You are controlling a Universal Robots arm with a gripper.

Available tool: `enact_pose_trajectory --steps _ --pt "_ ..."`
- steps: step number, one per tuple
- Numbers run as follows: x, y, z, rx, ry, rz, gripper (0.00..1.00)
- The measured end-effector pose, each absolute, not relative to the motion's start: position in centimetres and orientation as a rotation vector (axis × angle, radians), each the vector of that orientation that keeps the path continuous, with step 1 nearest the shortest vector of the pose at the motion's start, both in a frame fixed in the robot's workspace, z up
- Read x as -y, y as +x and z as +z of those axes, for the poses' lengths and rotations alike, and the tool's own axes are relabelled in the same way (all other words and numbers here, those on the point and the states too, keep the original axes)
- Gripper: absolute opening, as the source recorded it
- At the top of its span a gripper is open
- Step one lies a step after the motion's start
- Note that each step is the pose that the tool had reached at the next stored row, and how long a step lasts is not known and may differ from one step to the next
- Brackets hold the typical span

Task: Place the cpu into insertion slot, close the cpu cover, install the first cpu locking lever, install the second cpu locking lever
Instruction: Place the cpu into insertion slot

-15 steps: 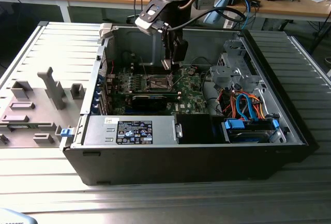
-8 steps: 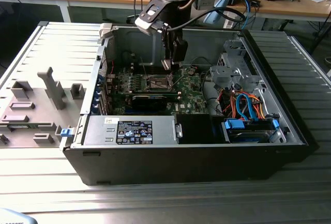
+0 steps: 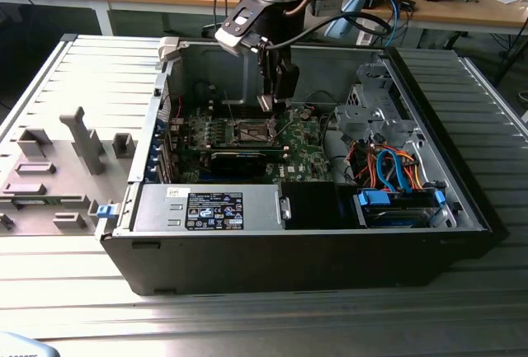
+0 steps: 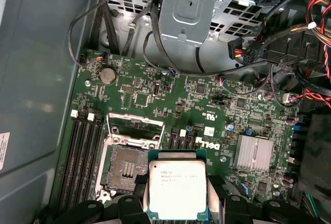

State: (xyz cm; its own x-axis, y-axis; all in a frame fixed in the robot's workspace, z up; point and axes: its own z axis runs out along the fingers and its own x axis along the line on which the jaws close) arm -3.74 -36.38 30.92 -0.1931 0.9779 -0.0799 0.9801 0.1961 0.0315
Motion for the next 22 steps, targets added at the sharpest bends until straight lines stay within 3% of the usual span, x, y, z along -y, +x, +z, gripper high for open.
enact_pose_trajectory --steps 22 --pt "36.38 -3.74 30.83 -2.353 1.956 -0.041 0.54"
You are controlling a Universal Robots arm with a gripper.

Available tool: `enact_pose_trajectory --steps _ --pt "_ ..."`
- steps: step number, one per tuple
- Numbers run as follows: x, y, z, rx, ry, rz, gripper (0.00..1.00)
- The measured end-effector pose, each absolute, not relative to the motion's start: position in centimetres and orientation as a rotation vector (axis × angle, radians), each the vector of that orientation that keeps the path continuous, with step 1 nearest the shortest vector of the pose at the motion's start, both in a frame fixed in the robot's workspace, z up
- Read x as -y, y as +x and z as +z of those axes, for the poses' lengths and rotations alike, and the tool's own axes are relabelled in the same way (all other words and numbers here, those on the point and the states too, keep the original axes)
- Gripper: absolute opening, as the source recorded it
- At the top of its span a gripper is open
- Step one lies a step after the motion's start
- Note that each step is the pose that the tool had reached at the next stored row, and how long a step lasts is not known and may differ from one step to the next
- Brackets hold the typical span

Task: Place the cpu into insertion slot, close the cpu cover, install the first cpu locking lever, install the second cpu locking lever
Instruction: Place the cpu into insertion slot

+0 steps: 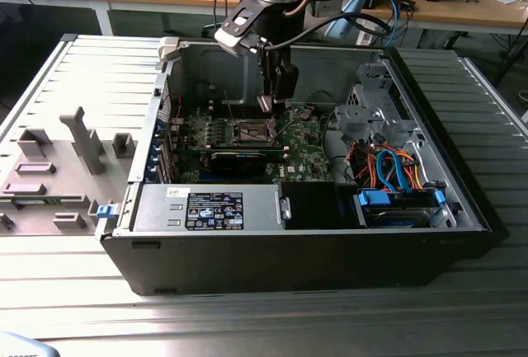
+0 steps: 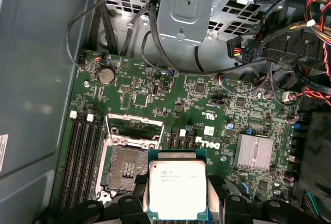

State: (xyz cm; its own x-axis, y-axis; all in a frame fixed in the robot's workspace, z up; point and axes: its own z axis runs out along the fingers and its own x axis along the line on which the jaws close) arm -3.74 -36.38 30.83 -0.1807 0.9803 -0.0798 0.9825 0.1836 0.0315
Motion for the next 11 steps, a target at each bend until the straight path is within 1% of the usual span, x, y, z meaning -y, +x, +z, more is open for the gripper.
enact_pose_trajectory --steps 11 --pt "36.38 -3.74 30.74 -2.281 2.047 -0.038 0.54"
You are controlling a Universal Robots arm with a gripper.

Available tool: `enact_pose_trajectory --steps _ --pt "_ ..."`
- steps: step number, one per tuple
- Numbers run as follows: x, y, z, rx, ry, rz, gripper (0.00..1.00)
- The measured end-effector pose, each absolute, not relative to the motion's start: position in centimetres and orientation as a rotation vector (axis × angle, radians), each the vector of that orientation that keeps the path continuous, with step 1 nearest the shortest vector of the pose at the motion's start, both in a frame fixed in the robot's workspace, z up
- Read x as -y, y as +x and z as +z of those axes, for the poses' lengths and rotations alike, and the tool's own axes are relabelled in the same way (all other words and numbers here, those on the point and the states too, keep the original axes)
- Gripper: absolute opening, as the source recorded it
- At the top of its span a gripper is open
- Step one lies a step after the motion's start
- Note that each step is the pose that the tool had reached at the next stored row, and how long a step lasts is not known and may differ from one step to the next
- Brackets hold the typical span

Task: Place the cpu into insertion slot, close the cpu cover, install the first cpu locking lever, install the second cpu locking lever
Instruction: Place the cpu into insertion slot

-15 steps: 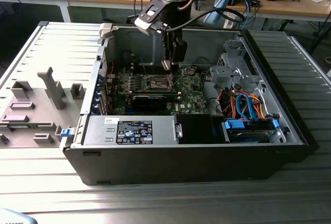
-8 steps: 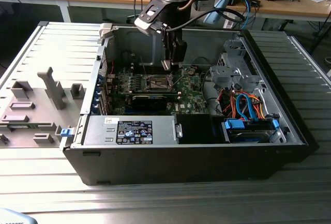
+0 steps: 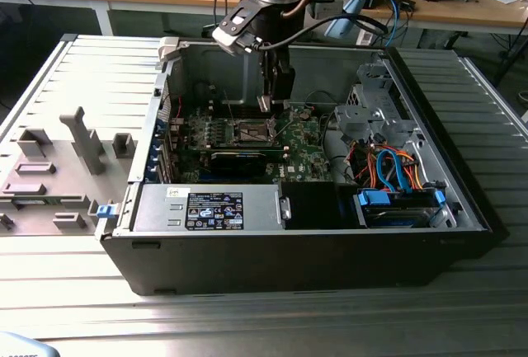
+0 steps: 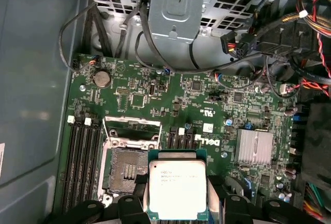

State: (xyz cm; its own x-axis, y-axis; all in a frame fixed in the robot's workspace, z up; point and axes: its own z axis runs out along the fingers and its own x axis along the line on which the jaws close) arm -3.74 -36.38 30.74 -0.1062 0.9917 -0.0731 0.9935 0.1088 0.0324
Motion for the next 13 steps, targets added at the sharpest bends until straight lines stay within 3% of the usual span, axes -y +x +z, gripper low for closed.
enact_pose_trajectory --steps 4,13 --pt "36.38 -3.74 30.74 -2.258 2.109 0.001 0.54" --pt "36.38 -3.96 30.48 -2.202 2.171 0.003 0.54"
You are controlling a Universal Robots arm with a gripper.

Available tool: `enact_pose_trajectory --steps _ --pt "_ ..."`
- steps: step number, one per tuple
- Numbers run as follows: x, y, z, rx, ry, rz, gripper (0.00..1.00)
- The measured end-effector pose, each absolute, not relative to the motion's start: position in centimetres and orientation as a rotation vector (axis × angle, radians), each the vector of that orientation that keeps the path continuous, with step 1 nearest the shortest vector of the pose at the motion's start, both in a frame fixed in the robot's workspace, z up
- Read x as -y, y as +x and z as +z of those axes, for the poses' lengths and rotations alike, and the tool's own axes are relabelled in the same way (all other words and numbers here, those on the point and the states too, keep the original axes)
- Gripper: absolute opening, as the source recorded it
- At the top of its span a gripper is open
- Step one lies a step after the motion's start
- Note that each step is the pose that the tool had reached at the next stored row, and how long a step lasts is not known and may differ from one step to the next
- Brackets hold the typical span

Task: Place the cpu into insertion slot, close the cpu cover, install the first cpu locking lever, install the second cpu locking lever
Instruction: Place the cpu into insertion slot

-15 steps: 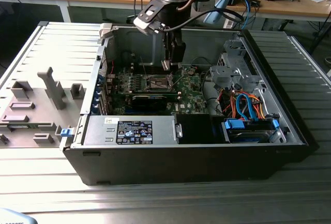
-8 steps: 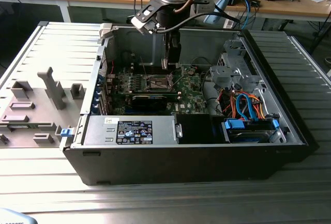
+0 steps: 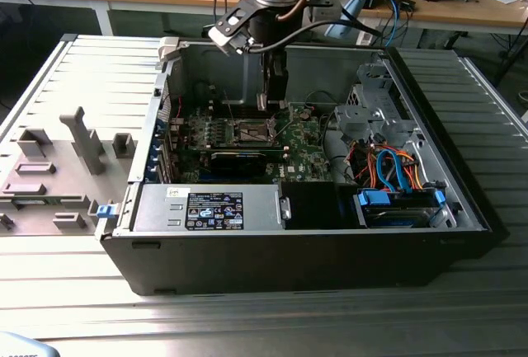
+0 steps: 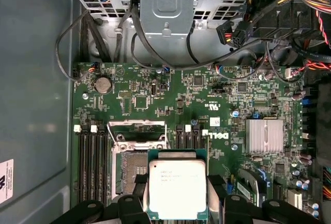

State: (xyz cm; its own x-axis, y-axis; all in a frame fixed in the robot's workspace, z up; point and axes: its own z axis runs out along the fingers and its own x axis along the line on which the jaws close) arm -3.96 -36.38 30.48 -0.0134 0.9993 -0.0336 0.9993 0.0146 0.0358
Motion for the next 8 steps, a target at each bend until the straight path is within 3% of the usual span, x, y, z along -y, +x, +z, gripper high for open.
enact_pose_trajectory --steps 8 --pt "36.39 -4.33 30.32 -2.202 2.171 0.003 0.54"
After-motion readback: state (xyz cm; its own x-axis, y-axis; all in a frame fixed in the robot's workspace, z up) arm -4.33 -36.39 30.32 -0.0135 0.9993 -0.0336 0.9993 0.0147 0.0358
